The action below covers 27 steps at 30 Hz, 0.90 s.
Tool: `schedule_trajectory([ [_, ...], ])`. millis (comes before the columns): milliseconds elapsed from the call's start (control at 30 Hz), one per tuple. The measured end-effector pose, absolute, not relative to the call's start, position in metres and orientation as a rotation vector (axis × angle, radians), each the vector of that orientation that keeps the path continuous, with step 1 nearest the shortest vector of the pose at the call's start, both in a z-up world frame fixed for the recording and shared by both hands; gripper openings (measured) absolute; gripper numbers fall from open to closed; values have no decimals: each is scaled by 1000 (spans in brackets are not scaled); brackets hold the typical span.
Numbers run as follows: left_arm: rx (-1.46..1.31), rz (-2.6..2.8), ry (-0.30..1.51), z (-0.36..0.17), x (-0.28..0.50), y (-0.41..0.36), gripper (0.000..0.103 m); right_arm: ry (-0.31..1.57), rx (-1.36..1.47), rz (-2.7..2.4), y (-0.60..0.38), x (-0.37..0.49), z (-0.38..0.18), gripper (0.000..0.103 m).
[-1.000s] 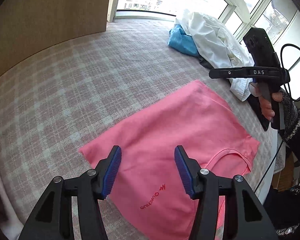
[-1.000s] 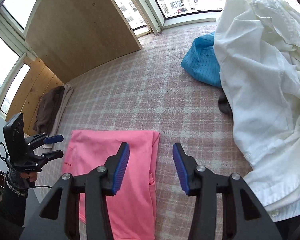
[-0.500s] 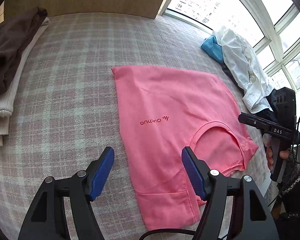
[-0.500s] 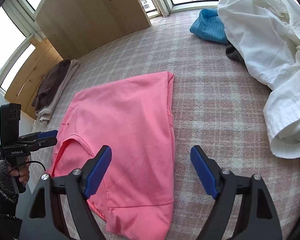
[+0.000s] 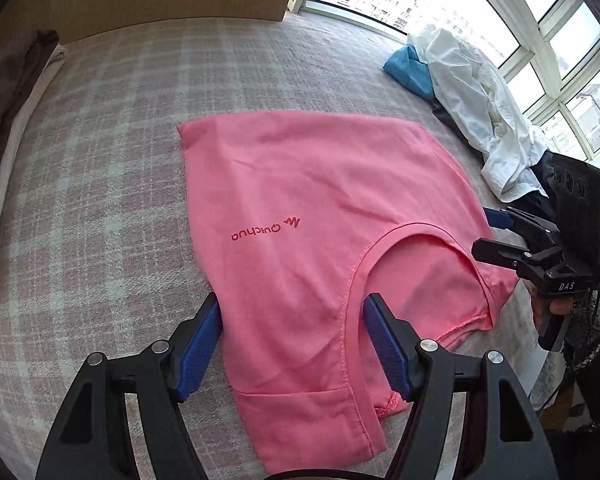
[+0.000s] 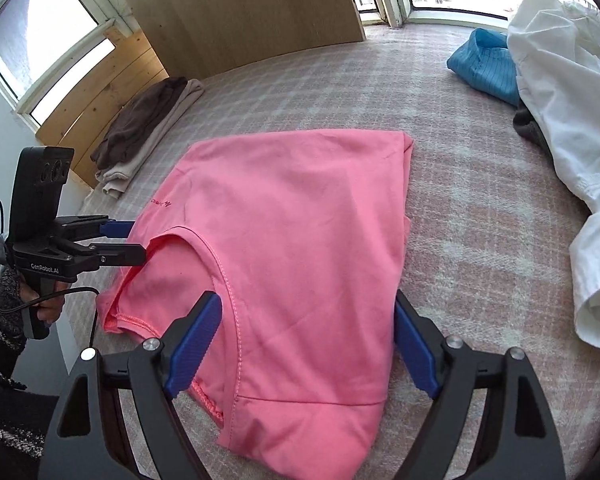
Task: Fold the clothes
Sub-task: 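Grasp the folded pink shirt with the right tool while the left tool grasps it, then lift and carry the pink shirt with both tools onto the folded clothes stack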
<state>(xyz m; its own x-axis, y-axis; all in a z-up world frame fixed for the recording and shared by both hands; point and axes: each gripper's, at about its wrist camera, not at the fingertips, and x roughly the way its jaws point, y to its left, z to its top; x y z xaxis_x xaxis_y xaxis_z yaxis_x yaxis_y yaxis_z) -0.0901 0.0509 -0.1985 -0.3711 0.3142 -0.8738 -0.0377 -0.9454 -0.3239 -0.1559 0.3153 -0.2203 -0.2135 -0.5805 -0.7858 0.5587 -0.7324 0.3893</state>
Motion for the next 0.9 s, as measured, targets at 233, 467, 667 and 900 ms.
schedule_trajectory([
  [233,-1637,2368,-383,-198,-101,58,42,-54,1331,-1973,307,-157,-228,20],
  [467,-1616,2378,-365,-201,-102,58,15,-160,1346,-1873,296,-158,-235,16],
  [667,-1560,2352,-474,-199,-106,65,13,-334,1321,-1744,273,-155,-233,14],
  [900,-1428,2418,-453,-154,-98,70,12,-319,1165,-1725,249,-152,-172,13],
])
